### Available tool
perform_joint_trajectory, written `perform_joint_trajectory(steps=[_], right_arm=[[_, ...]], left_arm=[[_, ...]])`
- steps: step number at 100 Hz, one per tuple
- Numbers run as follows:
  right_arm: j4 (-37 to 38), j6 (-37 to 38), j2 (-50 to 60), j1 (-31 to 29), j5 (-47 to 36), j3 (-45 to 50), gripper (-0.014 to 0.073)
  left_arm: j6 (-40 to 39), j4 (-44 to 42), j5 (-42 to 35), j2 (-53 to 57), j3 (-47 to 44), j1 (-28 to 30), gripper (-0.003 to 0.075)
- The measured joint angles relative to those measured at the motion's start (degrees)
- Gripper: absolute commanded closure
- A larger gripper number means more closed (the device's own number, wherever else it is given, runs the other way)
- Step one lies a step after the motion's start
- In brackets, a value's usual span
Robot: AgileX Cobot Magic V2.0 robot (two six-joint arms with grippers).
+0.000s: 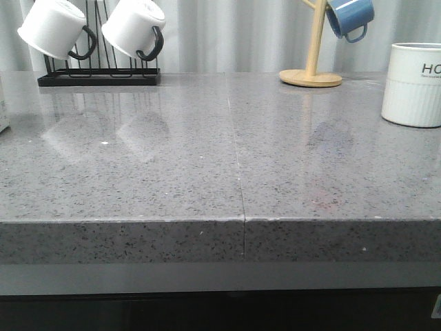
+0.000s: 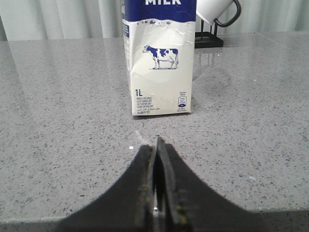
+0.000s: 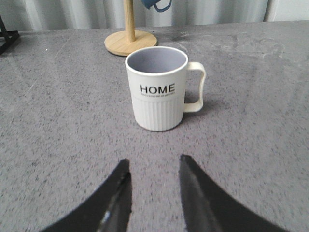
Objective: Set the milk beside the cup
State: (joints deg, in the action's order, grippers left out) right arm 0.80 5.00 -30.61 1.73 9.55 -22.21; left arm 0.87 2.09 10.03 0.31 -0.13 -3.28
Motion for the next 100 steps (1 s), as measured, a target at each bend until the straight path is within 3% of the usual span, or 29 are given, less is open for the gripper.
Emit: perform_joint_trajectory(steps=[28, 43, 63, 100], right_arm=[[0.2, 0.0, -16.1, -0.3, -15.7, 0.0, 0.0283], [0.2, 0.0, -24.5, -3.9, -23.3, -0.2, 0.0283], [0.2, 0.0, -33.0, -8.9, -28.9, -2.9, 0.0283], [0.2, 0.0, -50.0, -9.1, -35.7, -11.4, 0.0283]], left_arm=[[0.0, 0.0, 0.0, 0.0, 0.0, 0.0, 0.0741], [0.0, 0.0, 0.0, 0.0, 0.0, 0.0, 0.0741], [0.0, 0.0, 0.0, 0.0, 0.0, 0.0, 0.0741], [0.0, 0.0, 0.0, 0.0, 0.0, 0.0, 0.0741]])
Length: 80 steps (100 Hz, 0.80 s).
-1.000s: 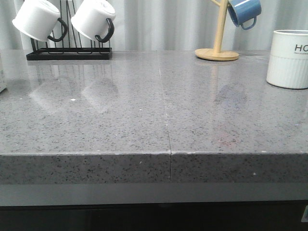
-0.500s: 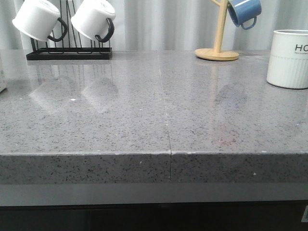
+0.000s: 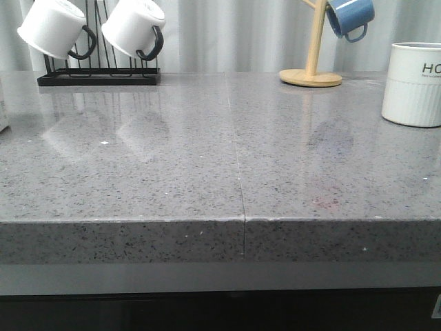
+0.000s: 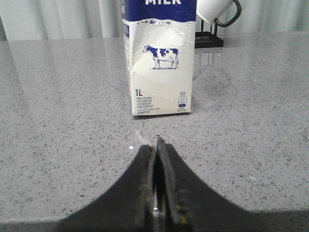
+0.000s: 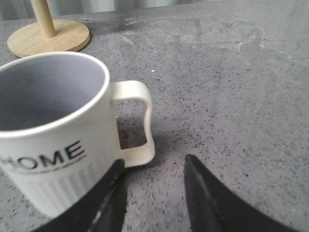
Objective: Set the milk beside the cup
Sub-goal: 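Grasp the HOME mug by its handle with the right gripper and lift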
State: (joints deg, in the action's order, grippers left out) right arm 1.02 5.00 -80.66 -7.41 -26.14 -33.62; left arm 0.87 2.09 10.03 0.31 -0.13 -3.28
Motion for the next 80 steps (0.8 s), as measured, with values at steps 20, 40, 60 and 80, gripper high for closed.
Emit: perform_joint_trajectory(steps=[20, 40, 60, 80], right_arm=[[0.0, 0.0, -6.1, 0.0, -0.2, -4.4, 0.0283], [0.0, 0.0, -11.3, 0.0, -0.7, -8.1, 0.0283], [0.0, 0.0, -15.3, 0.0, -1.1, -12.7, 0.0362], [0.0, 0.0, -17.2, 0.0, -0.8, -14.6, 0.0662]], left_arm=[[0.0, 0.0, 0.0, 0.0, 0.0, 0.0, 0.0741], [0.0, 0.0, 0.0, 0.0, 0.0, 0.0, 0.0741], [0.0, 0.0, 0.0, 0.0, 0.0, 0.0, 0.0741], [0.0, 0.0, 0.0, 0.0, 0.0, 0.0, 0.0741]])
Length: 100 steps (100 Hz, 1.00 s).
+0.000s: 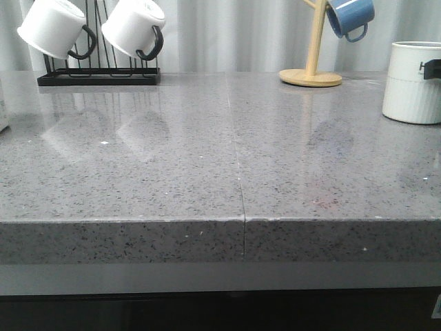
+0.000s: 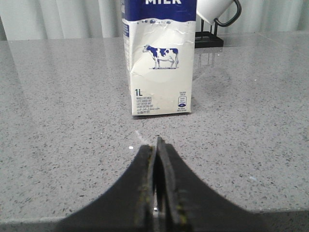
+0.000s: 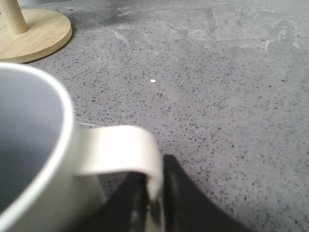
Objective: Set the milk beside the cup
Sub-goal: 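Grasp the HOME mug by its handle with the right gripper and lift, then carry the mug toward the table center and lower it down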
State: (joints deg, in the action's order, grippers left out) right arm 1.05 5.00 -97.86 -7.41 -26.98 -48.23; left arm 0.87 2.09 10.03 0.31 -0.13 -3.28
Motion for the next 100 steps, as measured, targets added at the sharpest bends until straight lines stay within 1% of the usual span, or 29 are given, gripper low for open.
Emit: perform_joint_trajectory(steps=[26, 38, 48, 64, 87, 100], right_arm=[[0.1, 0.0, 0.0, 0.0, 0.9, 0.0, 0.0662], [0.3, 0.0, 2.5, 1.6, 4.5, 0.0, 0.0662], [0.4, 0.0, 6.7, 5.3, 7.0, 0.0, 0.0661], [0.6, 0.0, 12.2, 13.2, 10.1, 0.0, 0.0661], [0.2, 0.0, 12.1, 24.2, 11.0, 0.0, 0.0661], [0.2, 0.0, 10.3, 28.5, 8.1, 0.0, 0.0661]], left_arm=[[0.0, 0.0, 0.0, 0.0, 0.0, 0.0, 0.0741], [0.0, 0.0, 0.0, 0.0, 0.0, 0.0, 0.0741], [0.0, 0.0, 0.0, 0.0, 0.0, 0.0, 0.0741], [0.0, 0.0, 0.0, 0.0, 0.0, 0.0, 0.0741], [0.0, 0.0, 0.0, 0.0, 0.0, 0.0, 0.0741], [0.0, 0.0, 0.0, 0.0, 0.0, 0.0, 0.0741]])
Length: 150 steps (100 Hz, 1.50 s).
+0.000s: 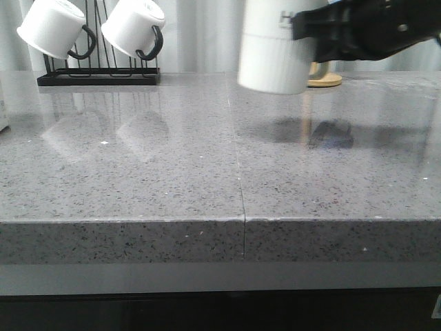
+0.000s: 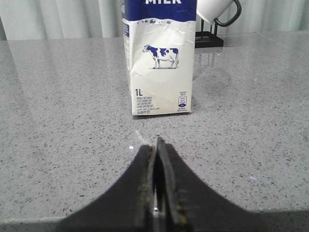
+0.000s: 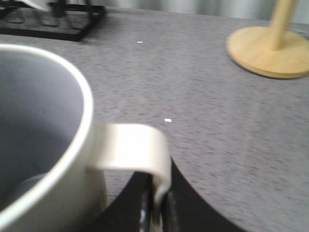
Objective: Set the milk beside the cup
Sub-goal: 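Carry the mug toward the table center and lower it down, then release the mug handle and withdraw the right gripper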
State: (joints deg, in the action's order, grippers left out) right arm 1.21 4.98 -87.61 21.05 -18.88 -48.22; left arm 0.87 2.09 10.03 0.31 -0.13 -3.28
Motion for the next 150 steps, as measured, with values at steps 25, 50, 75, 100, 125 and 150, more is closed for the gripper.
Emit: perform_joint_trajectory(steps=[25, 50, 75, 100, 125, 150], right_arm=[[0.0, 0.0, -6.2, 0.9, -8.1, 0.0, 0.0661], [0.0, 0.0, -7.5, 0.9, -9.2, 0.0, 0.0606], [0.0, -0.1, -7.9, 0.9, -8.8, 0.0, 0.0379], [-0.1, -0.1, -7.9, 0.9, -5.8, 0.0, 0.0375], [-0.1, -0.1, -3.7, 0.9, -2.0, 2.9, 0.0379], [-0.1, -0.1, 9.7, 0.9, 3.7, 11.1, 0.0546]], left_arm=[[0.0, 0.0, 0.0, 0.0, 0.0, 0.0, 0.0741], [0.0, 0.0, 0.0, 0.0, 0.0, 0.0, 0.0741], [0.0, 0.0, 0.0, 0.0, 0.0, 0.0, 0.0741], [0.0, 0.0, 0.0, 0.0, 0.0, 0.0, 0.0741], [0.0, 0.0, 0.0, 0.0, 0.0, 0.0, 0.0741], [0.0, 0.0, 0.0, 0.0, 0.0, 0.0, 0.0741]])
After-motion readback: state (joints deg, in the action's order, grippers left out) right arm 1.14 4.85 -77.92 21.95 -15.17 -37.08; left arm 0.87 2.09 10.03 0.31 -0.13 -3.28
